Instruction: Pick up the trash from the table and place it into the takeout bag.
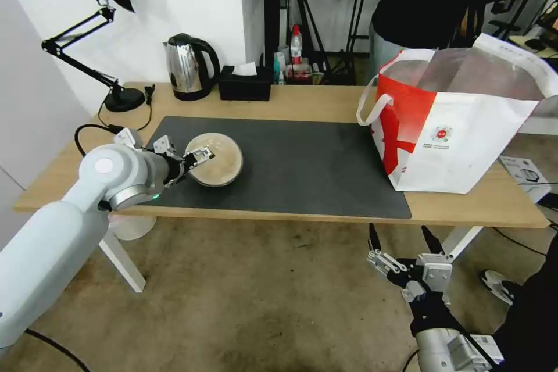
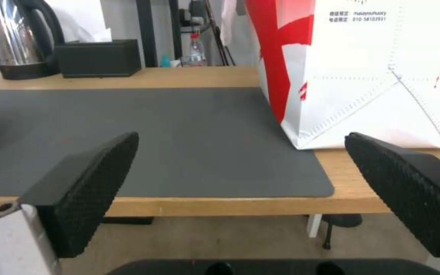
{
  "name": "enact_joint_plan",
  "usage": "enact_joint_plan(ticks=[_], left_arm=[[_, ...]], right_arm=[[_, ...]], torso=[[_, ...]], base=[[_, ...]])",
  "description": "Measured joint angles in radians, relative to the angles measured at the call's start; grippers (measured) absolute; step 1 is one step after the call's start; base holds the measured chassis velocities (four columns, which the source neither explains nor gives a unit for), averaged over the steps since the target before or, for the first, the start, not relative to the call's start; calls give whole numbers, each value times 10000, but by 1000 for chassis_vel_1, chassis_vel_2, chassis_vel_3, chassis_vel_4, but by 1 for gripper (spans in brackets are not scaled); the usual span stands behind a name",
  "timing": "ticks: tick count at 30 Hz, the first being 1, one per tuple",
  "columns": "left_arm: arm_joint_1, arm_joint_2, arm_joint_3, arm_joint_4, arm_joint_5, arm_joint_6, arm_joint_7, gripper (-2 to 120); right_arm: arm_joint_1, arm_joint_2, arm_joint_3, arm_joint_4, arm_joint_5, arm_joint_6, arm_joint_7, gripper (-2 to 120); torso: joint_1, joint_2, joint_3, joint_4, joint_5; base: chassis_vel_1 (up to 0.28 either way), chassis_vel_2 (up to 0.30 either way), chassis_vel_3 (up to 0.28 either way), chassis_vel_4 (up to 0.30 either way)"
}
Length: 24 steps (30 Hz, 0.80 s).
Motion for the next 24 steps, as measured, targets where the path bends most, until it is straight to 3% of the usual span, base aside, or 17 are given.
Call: enact_joint_plan(ticks=[24], left_arm=[[-707, -1094, 966, 1075, 628, 164, -6, 100]], right_arm=[[0, 0, 0, 0, 0, 0, 0, 100]], torso=[[-2, 2, -4, 6, 9]], base=[[0, 0, 0, 0]])
